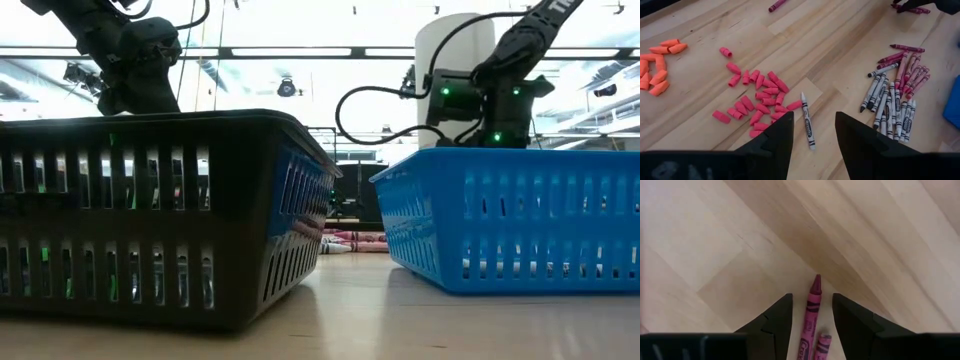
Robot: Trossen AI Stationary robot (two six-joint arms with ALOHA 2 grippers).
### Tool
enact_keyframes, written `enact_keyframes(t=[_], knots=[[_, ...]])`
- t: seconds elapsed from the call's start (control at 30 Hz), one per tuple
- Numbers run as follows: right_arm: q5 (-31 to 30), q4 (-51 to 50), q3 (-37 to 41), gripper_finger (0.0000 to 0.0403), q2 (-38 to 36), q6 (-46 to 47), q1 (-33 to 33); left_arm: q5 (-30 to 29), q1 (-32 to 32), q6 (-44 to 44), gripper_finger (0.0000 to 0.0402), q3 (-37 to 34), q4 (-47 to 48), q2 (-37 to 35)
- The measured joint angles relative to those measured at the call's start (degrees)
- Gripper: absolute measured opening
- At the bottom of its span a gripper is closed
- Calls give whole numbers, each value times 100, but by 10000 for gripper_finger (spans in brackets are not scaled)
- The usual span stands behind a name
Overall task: Sort crayons
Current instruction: Put the red crayon into the right blue basket
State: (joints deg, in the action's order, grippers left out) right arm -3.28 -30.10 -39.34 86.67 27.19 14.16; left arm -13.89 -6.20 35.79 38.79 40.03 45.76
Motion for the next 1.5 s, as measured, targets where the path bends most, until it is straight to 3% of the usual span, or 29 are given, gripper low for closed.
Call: enact_keyframes(t=[0.3, 0.77, 1.5], knots=[[165, 224, 84, 126, -45, -182, 152, 0, 0, 4, 155, 0, 2, 0], [416, 292, 97, 22, -206, 236, 122, 0, 0, -50, 155, 0, 2, 0], [691, 403, 95, 26, -1375, 975, -248, 2, 0, -42, 155, 0, 2, 0]])
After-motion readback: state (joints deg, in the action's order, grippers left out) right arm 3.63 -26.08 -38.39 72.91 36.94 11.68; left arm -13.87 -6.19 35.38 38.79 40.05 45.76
